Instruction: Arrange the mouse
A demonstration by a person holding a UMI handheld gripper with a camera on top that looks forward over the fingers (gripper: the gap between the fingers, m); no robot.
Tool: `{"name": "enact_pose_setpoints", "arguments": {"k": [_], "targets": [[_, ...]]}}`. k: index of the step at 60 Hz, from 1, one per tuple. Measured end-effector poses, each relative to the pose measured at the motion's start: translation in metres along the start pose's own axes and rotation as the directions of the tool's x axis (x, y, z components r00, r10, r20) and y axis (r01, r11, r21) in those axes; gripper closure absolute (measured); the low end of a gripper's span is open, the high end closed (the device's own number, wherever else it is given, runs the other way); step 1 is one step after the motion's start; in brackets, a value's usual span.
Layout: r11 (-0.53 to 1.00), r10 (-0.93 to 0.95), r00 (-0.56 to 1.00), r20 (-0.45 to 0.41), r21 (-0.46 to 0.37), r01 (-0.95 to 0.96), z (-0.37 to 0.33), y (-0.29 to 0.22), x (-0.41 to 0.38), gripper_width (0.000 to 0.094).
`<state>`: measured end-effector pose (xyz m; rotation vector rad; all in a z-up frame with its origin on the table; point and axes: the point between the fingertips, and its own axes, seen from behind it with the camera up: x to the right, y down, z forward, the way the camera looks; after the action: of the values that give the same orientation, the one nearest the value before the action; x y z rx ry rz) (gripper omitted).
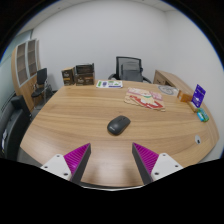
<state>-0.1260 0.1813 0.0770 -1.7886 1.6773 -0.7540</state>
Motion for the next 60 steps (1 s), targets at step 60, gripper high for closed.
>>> {"name": "enact_pose_setpoints", "arguments": {"k": [60], "targets": [[1.0,0.014,1.0,-0.02,-0.001,-0.014,0.189,-0.048,0.008,0.0061]]}}
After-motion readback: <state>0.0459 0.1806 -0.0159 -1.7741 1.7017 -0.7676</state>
